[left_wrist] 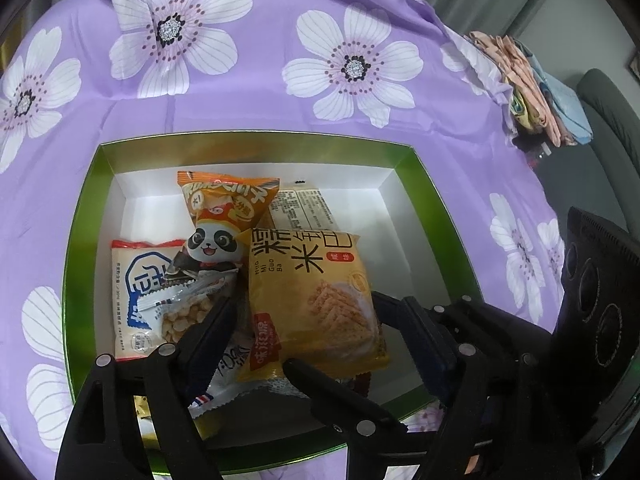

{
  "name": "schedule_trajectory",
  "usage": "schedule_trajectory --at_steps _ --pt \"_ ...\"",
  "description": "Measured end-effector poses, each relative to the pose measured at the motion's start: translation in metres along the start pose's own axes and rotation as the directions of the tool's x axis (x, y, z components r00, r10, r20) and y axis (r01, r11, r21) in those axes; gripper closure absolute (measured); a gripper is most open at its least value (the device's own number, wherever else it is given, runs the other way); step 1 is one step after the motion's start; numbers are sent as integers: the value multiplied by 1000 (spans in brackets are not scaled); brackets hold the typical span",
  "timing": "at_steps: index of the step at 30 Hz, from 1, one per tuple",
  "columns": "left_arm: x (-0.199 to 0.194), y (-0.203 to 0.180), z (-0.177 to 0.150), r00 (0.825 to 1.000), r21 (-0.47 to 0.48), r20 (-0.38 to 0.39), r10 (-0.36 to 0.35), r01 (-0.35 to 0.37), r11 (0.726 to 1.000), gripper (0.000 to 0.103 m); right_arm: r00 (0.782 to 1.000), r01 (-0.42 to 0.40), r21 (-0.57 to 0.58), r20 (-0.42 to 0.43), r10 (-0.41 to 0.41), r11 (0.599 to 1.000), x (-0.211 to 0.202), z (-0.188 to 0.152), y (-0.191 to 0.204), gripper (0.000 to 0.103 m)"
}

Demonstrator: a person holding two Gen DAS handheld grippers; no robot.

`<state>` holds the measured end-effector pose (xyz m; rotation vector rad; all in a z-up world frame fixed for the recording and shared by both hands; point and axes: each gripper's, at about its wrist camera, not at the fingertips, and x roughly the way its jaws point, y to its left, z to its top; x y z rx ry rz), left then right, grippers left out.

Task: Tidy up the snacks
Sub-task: 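Open the left gripper and release the rice-cracker bag in the box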

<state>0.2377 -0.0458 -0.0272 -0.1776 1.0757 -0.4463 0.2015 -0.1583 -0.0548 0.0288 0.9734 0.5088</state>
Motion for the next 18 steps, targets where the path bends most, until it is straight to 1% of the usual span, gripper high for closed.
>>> schedule_trajectory --at_steps 9,12,18 --pt "-4 -1 0 1000 -1 16 23 -23 1000 20 1000 6 8 -1 -6 1000 0 -1 -1 34" --pt "-5 1 0 999 -3 19 37 -37 999 9 1000 6 9 -2 -6 1000 0 -1 -1 34" --pt "-5 6 1 999 -11 24 49 -49 999 9 1000 12 10 -2 -12 1000 1 -1 -1 32"
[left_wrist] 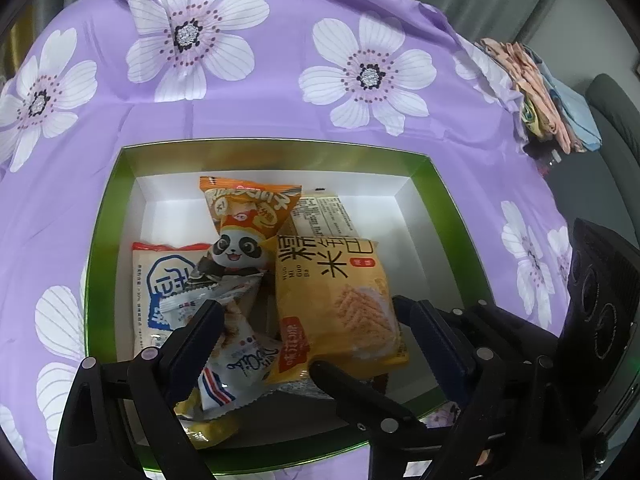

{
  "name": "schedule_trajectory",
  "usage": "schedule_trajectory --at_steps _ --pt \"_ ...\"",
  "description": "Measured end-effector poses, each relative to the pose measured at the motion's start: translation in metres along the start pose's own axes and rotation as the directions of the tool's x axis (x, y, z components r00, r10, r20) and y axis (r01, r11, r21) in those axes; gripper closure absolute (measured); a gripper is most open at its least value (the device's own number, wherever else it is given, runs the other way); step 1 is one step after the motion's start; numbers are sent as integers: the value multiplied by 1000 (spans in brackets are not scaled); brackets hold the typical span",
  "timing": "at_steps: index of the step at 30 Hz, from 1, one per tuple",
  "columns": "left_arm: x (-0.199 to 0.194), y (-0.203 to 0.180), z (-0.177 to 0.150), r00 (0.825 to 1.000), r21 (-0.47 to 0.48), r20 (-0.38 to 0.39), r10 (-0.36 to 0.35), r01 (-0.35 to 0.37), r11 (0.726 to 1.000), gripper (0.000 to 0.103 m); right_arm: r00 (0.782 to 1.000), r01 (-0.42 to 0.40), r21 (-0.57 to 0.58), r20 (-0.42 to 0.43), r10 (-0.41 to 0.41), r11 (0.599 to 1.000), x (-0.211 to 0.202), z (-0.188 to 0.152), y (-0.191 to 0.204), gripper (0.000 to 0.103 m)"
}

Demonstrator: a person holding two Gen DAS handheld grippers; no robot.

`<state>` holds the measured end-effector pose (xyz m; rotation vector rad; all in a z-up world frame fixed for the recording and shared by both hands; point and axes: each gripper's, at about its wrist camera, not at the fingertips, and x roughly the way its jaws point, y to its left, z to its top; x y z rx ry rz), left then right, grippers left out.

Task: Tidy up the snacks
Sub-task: 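Open the left gripper and release the rice-cracker bag in the box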

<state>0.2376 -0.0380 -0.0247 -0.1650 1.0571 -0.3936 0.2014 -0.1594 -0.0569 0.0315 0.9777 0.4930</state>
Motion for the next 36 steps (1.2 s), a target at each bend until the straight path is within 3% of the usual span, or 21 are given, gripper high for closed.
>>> schedule_trajectory --at_steps 32,34,36 --pt "0 14 -4 998 -26 -11 61 -61 998 8 999 52 12 -1 -52 999 0 -1 -2 13" --pt "1 15 -4 997 -29 -12 70 -70 997 1 999 53 11 -3 -53 999 1 -1 -2 13" --pt "1 15 -4 997 -29 -11 76 -76 997 1 999 54 10 -4 -54 998 1 -1 -2 12"
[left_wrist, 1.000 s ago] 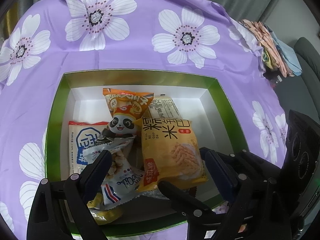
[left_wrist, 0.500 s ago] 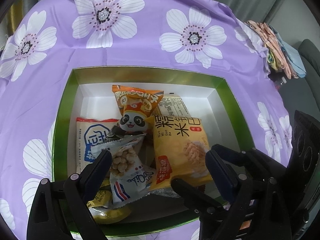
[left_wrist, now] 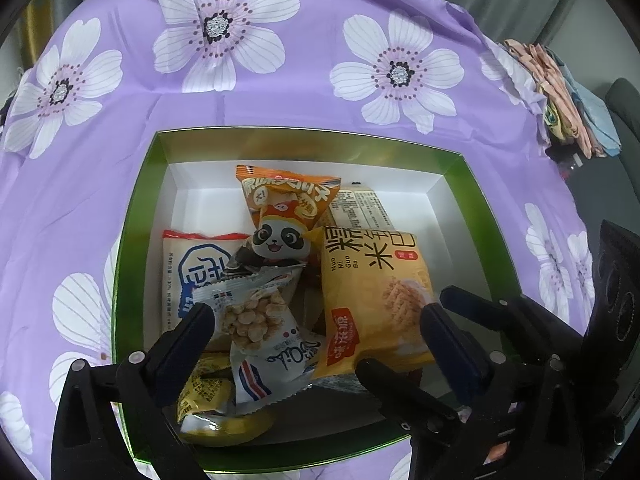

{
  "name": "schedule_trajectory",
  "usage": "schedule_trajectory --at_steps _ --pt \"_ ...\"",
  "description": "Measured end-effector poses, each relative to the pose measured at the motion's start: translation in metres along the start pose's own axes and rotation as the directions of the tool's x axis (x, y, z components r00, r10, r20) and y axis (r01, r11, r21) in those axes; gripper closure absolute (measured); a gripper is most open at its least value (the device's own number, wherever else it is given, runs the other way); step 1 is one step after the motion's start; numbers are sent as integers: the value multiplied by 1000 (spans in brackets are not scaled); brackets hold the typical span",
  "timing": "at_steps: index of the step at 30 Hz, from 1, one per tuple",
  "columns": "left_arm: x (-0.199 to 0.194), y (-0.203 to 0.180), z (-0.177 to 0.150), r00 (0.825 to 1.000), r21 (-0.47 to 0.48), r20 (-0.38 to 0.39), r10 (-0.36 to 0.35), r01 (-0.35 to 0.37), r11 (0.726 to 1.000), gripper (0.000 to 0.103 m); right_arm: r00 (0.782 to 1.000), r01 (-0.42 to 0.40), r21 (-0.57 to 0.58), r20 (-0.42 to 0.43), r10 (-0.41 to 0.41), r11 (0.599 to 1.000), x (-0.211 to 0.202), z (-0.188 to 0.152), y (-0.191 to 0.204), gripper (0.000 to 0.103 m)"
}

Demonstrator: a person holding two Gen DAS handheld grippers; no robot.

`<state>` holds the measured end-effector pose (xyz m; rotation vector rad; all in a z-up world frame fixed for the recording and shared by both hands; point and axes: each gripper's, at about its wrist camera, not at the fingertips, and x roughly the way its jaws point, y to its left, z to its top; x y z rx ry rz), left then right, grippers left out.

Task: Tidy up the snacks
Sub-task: 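Open the left gripper and release the rice-cracker bag in the box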

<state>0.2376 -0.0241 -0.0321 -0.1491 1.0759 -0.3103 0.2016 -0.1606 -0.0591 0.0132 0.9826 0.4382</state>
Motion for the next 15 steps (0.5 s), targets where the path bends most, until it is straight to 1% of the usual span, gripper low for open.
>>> schedule_trajectory --at_steps 10,15 --pt "1 2 -2 1000 0 -7 4 -4 1000 1 1000 0 0 0 0 1000 0 0 0 12" --pt "1 4 -2 1000 -2 -2 12 -12 1000 1 1000 2 -2 2 -2 1000 0 0 1 10"
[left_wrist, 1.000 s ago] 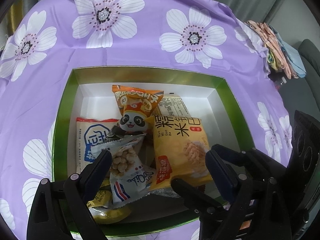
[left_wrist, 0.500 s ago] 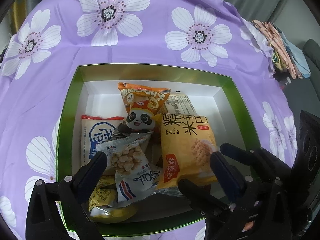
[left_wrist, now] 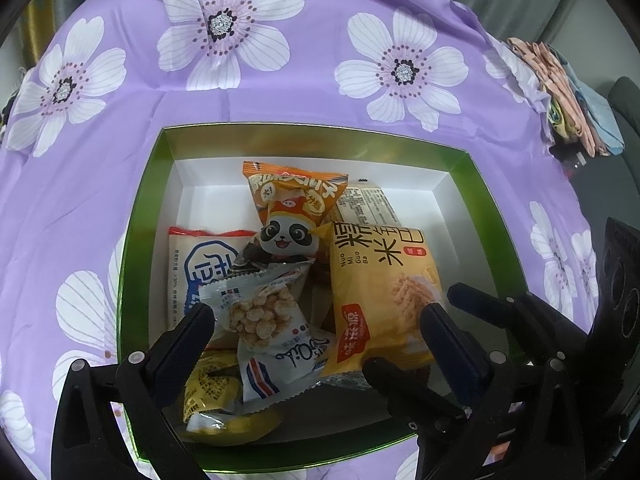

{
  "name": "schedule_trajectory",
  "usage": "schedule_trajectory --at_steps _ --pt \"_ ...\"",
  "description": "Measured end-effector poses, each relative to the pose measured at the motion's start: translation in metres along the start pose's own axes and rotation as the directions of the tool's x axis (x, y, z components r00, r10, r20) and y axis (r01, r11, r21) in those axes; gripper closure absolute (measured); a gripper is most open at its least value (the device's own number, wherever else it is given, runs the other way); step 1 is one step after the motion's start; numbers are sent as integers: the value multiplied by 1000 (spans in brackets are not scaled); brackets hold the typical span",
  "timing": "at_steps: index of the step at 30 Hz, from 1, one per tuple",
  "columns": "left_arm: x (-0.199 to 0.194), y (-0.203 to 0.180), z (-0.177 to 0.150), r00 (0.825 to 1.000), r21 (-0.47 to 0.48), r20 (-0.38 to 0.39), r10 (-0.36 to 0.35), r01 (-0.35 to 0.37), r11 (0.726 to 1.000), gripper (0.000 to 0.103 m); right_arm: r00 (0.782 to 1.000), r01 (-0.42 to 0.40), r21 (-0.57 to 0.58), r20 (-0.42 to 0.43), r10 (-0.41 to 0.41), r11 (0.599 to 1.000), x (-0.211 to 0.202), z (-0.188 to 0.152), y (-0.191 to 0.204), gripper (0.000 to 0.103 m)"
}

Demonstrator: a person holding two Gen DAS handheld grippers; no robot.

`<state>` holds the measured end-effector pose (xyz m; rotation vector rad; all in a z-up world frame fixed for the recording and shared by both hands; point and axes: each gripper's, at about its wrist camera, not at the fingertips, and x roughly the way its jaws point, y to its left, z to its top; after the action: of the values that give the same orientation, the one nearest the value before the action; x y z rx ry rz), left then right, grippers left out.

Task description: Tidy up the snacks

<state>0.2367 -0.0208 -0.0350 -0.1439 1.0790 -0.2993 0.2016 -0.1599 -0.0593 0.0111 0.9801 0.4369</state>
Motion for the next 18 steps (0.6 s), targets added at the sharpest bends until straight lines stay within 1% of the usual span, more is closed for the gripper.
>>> schedule_trajectory --at_steps 5,8,11,18 --pt "1 0 -1 1000 1 -6 28 -28 1000 1 1000 1 -2 1 -1 1000 1 0 1 7" --pt "1 0 -1 1000 1 -7 24 -24 1000 1 1000 4 -5 4 -4 1000 1 1 2 5" --pt "0 -1 -1 999 5 -8 45 -45 999 1 1000 5 -6 8 -5 1000 0 0 3 5" --pt "-3 0 -1 998 -2 1 59 -59 998 1 1000 16 -21 11 -15 1000 -1 0 7 4"
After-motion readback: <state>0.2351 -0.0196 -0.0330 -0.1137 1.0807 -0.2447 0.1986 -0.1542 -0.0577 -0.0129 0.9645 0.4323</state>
